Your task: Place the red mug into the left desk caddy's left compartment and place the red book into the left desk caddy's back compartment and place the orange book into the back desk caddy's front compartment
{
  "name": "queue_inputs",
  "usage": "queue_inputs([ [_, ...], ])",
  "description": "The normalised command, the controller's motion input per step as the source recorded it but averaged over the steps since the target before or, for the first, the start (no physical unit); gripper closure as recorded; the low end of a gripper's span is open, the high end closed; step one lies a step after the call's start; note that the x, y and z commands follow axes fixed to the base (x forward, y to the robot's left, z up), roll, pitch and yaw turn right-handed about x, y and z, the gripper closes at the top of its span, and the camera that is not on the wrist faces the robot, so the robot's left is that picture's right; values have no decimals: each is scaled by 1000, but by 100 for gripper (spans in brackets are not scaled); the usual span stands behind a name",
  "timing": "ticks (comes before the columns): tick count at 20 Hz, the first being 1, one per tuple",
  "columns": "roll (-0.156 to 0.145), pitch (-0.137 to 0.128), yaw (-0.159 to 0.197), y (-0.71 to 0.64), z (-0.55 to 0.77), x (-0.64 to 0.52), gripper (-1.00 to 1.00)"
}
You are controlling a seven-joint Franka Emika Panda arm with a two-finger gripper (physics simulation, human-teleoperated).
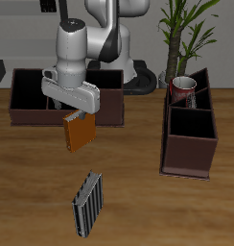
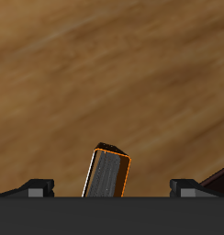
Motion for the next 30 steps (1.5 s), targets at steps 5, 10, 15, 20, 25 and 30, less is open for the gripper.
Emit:
queue_inputs([
  [5, 2, 24, 0, 93, -21, 10, -100],
  [10, -11, 29, 15, 28, -188, 52, -100],
  [15, 1, 21, -8, 23, -143, -3, -100],
  [20, -8, 17, -23, -72, -171, -20, -100],
  [25, -28, 13, -1, -104, -135, -15, 100],
  [30, 12, 0, -7, 20, -9, -8, 100],
])
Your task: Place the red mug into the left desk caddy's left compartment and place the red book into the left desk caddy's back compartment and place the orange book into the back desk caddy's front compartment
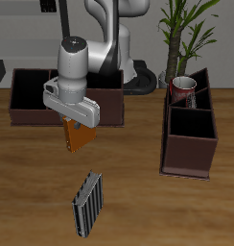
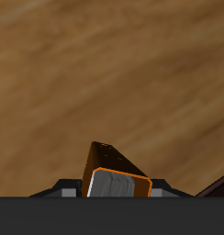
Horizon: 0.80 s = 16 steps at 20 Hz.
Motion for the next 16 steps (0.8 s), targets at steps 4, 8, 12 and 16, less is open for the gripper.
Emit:
queue_inputs([
  [4, 35, -12, -3, 150, 153, -37, 100],
  [8, 13, -37, 50, 115, 329, 17, 100],
  [12, -8, -61, 127, 2, 446, -83, 100],
  [16, 32, -74, 276, 67, 486, -181, 100],
])
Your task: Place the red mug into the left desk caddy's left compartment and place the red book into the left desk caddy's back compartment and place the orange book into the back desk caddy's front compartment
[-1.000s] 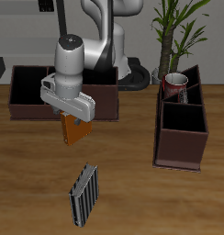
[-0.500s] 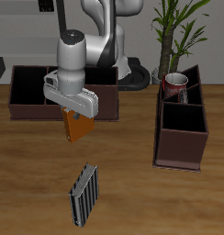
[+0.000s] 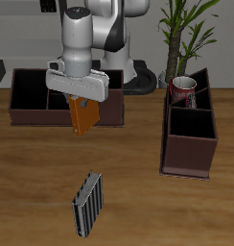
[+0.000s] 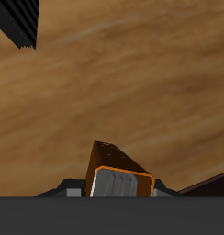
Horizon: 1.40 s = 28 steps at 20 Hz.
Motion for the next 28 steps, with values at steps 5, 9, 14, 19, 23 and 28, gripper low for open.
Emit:
queue_inputs([
  [5, -28, -27, 218, -133, 396, -157, 100],
  [9, -51, -47, 265, -100, 297, -226, 100],
  [14, -41, -44, 186, -90, 196, -246, 100],
  [19, -2, -21, 113, -23, 123, -226, 100],
  [23, -9, -11, 111, 30, -15, -175, 100],
  [28, 7, -30, 44, 79, 101, -216, 100],
])
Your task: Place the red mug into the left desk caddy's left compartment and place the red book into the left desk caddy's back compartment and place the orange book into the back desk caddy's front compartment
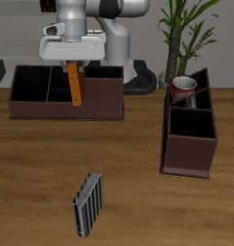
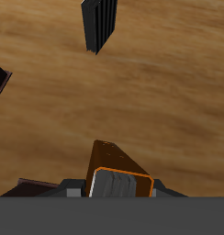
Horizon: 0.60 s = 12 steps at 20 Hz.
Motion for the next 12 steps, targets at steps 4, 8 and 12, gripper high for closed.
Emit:
queue_inputs([
  [4, 1, -14, -1, -21, 191, -148, 100],
  [8, -16, -5, 4, -53, 151, -181, 100],
  [12, -67, 8, -31, -303, 63, -255, 100],
])
